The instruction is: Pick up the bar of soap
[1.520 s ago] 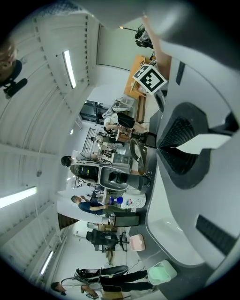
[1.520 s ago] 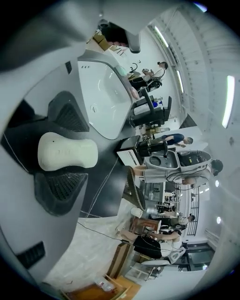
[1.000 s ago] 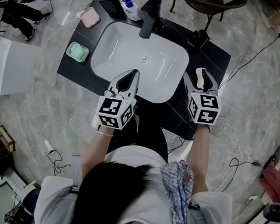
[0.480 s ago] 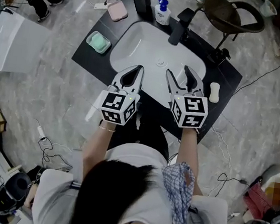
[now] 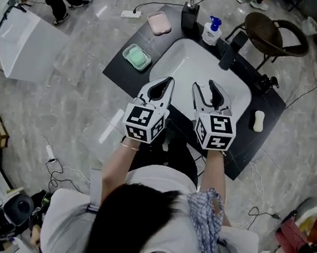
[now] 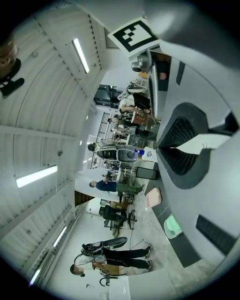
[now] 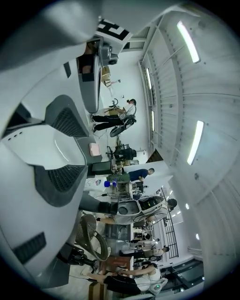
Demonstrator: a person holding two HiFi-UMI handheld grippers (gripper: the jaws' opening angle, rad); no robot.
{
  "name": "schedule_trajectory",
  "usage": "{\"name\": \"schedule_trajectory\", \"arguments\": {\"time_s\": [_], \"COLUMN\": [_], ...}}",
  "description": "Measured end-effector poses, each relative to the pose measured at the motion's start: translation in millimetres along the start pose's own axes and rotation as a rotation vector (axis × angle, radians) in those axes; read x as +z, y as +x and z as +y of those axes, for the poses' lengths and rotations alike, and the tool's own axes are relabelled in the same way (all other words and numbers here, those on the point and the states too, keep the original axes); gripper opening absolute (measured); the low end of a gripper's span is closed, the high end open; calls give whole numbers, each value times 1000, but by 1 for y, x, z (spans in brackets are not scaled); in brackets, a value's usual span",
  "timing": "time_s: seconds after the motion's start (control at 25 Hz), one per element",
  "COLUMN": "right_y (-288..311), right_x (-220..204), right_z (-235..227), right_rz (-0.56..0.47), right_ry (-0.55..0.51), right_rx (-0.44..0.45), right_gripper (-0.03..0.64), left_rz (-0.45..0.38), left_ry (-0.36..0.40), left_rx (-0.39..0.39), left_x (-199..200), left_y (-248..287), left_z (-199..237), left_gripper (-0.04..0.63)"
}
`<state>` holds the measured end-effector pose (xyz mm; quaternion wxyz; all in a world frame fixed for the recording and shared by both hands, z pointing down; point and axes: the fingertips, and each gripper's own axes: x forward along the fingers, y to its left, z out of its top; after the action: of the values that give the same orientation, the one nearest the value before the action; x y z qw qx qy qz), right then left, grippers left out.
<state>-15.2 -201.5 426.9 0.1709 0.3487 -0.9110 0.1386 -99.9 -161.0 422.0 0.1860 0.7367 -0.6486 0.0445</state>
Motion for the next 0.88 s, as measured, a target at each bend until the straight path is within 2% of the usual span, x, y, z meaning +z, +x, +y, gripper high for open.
{"name": "schedule_trajectory", "arguments": {"time_s": [0.12,0.36,0.56,0.88], "right_y": [11,29,37,47], "right_x": [1,5,10,9], "right_z": [15,47,58,72], "right_rz": [7,21,12,38], "right_ry": [-16,-58,-31,-57], "right_rx": [-33,-40,-49,-83], "right_gripper": [136,87,27,15], "left_rz": [-7,-24,-32,-36], "left_ry": [-1,-25,-14,-34], "left_rx": [-1,-28,-35,-25], "left_x": [3,11,14,17], "left_y": [-4,-8,-11,-12], "left_z": [15,35,42,59], "left_gripper": [11,11,11,9]}}
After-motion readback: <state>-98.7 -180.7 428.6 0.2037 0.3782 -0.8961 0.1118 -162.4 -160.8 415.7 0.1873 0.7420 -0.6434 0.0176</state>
